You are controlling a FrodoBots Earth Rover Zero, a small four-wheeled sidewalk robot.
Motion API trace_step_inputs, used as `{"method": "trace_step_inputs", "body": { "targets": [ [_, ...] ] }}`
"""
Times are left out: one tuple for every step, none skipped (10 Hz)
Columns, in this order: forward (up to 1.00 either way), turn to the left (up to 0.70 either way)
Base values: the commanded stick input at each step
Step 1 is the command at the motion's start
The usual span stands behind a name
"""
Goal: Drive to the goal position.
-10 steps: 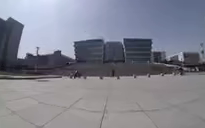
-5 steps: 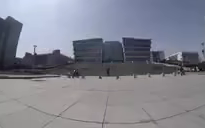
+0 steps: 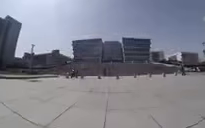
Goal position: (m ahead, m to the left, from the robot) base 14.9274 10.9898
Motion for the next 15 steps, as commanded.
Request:
{"method": "trace_step_inputs", "body": {
  "targets": [
    [0.70,0.00],
    [0.70,0.00],
    [0.70,0.00],
    [0.70,0.00],
    [0.70,0.00],
    [0.70,0.00],
    [0.70,0.00],
    [0.70,0.00],
    [0.70,0.00],
    [0.70,0.00],
    [0.70,0.00],
    [0.70,0.00],
    [0.70,0.00],
    [0.70,0.00],
    [0.70,0.00]
  ]
}}
